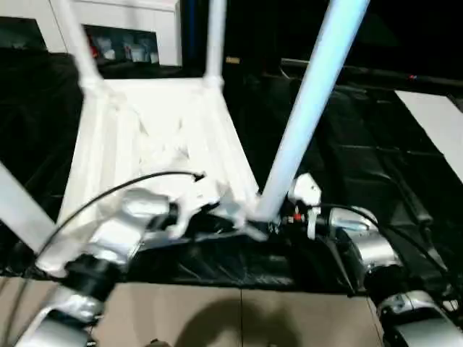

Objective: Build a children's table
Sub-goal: Rotate leg to tighten

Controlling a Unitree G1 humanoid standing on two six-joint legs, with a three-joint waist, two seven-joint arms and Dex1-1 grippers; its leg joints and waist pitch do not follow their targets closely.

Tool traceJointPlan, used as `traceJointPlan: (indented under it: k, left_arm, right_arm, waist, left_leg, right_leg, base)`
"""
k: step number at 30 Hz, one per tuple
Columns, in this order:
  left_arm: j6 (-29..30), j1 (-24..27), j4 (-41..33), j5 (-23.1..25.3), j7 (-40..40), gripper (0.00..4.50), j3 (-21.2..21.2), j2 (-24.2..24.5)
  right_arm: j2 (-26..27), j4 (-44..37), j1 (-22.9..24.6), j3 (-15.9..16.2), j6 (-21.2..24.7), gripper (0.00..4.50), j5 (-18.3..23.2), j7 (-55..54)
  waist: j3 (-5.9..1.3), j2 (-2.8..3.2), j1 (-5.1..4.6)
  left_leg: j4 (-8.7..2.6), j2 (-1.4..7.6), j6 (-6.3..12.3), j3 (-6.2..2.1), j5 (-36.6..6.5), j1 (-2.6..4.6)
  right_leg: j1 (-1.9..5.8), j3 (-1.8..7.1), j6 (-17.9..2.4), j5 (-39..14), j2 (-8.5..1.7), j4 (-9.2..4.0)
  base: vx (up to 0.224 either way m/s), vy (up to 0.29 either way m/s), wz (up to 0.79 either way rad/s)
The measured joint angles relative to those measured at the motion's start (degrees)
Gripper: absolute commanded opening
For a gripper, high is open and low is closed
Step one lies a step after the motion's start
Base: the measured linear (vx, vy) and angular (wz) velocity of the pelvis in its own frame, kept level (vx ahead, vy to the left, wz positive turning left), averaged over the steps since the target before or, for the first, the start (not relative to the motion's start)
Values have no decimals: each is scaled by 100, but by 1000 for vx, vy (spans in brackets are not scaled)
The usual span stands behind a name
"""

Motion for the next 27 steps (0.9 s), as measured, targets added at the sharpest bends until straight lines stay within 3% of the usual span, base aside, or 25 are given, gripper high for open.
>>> traceJointPlan:
  k: [7, 15, 21, 27]
  left_arm:
    - [-146, -4, 8, -10, -176, 0, -20, 150]
    - [-96, -5, 60, 9, -19, 0, -18, 56]
    - [239, -29, 175, 242, 920, 0, 63, -496]
    - [594, -138, 289, 586, 1903, 0, 59, -1125]
  right_arm:
    - [-5, 2, -64, 116, 62, 293, 19, 329]
    - [17, -29, 29, 62, 111, 268, 49, 193]
    - [470, -24, 318, -406, 222, 266, 69, -1302]
    - [1163, 55, 456, -820, 166, 266, -8, -3305]
  waist:
    - [-4, -11, -3]
    - [-11, -20, 37]
    - [-12, -23, 32]
    - [-22, -19, -83]
  left_leg:
    - [3, 1, 0, 0, 1, 0]
    - [10, 1, 0, 0, 1, 13]
    - [14, -1, -7, 0, 0, 90]
    - [6, -8, -6, -17, 0, 99]
  right_leg:
    - [0, -1, 0, 0, 0, 7]
    - [15, 0, 0, 0, 0, 11]
    - [81, 13, -10, 10, -2, 10]
    - [88, 15, 19, -6, -9, -16]
  base:
    - [0, 0, 0]
    - [0, 0, 0]
    - [0, 0, 0]
    - [0, 0, 0]
